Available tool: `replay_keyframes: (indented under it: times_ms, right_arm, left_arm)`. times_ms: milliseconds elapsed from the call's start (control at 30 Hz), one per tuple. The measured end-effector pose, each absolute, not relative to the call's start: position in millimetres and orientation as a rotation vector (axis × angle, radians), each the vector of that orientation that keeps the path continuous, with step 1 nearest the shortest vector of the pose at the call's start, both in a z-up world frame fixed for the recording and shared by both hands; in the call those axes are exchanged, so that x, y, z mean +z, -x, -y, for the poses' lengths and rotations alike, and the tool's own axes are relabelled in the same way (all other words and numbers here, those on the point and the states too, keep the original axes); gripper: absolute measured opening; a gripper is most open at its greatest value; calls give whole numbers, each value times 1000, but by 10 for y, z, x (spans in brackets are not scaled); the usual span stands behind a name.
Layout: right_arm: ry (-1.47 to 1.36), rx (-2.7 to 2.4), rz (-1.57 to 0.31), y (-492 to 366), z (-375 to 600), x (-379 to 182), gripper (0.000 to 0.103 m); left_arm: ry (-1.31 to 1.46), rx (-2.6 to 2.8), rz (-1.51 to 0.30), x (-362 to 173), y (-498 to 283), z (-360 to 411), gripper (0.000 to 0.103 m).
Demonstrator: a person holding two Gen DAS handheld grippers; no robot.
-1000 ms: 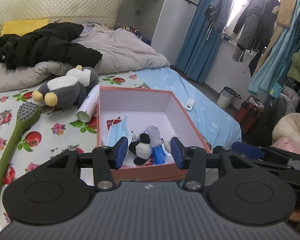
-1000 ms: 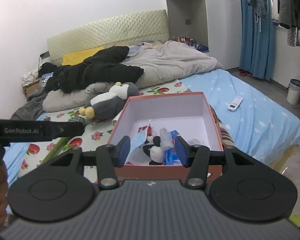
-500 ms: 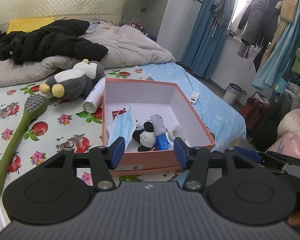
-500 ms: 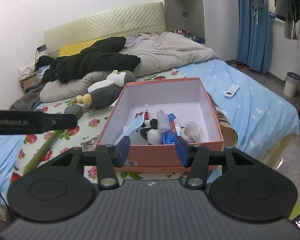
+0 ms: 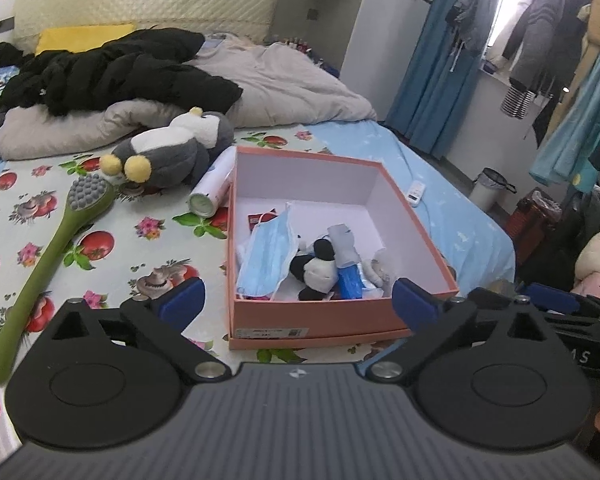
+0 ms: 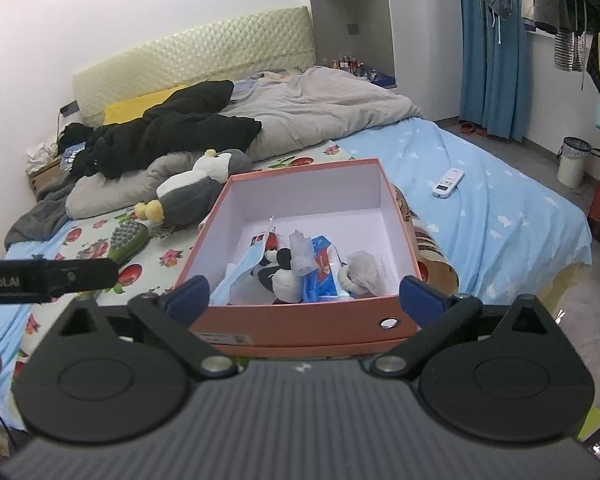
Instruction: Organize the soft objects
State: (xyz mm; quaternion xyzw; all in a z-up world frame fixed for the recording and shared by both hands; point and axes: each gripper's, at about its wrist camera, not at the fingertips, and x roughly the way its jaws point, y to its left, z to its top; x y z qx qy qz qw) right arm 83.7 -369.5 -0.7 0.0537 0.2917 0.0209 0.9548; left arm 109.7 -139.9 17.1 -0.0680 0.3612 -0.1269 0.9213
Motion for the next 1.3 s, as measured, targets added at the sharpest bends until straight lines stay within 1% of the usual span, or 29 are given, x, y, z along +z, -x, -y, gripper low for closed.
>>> replay_keyframes:
  times_ms: [1300]
  right_arm:
    - [-127,51,-600,-836,3697,35,103]
  left_arm:
    - [112,-236,-715,258,-985,1430,103]
